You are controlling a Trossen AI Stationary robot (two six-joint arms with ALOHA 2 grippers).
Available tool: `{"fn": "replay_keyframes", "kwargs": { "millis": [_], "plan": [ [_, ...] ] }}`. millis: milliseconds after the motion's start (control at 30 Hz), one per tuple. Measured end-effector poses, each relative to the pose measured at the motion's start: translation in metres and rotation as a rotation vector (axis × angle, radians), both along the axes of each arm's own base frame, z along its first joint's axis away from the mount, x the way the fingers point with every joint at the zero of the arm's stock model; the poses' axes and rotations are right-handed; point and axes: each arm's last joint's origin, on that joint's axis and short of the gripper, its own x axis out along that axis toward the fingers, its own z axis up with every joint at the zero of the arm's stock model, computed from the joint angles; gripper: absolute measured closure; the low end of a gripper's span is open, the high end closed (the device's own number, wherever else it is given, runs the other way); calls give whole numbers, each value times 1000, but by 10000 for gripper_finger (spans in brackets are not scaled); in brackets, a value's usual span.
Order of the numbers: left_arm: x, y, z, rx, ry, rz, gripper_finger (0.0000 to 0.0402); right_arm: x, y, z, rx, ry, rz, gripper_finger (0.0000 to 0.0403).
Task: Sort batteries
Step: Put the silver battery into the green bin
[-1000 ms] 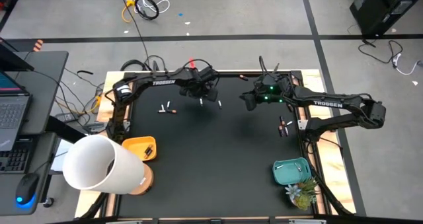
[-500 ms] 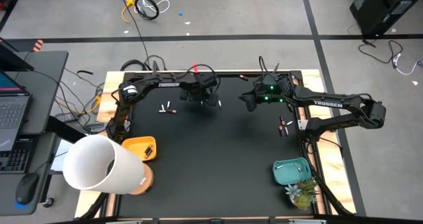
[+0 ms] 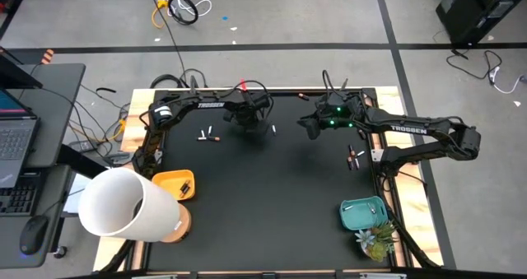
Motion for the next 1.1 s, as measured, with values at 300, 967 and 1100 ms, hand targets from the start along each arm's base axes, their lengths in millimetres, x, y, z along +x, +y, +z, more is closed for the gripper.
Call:
{"fn": "replay_keyframes", "kwargs": {
  "millis": [300, 967, 1100],
  "plan": [
    [0, -2, 4, -40, -19, -84, 375, 0, 0, 0, 16, -7, 26, 278],
    [9, -28, 149, 317, -699, -396, 375, 7, -22, 88, -117, -199, 71, 273],
    [16, -36, 165, 388, -819, -426, 375, 5, -21, 91, -103, -212, 64, 273]
  ]
}}
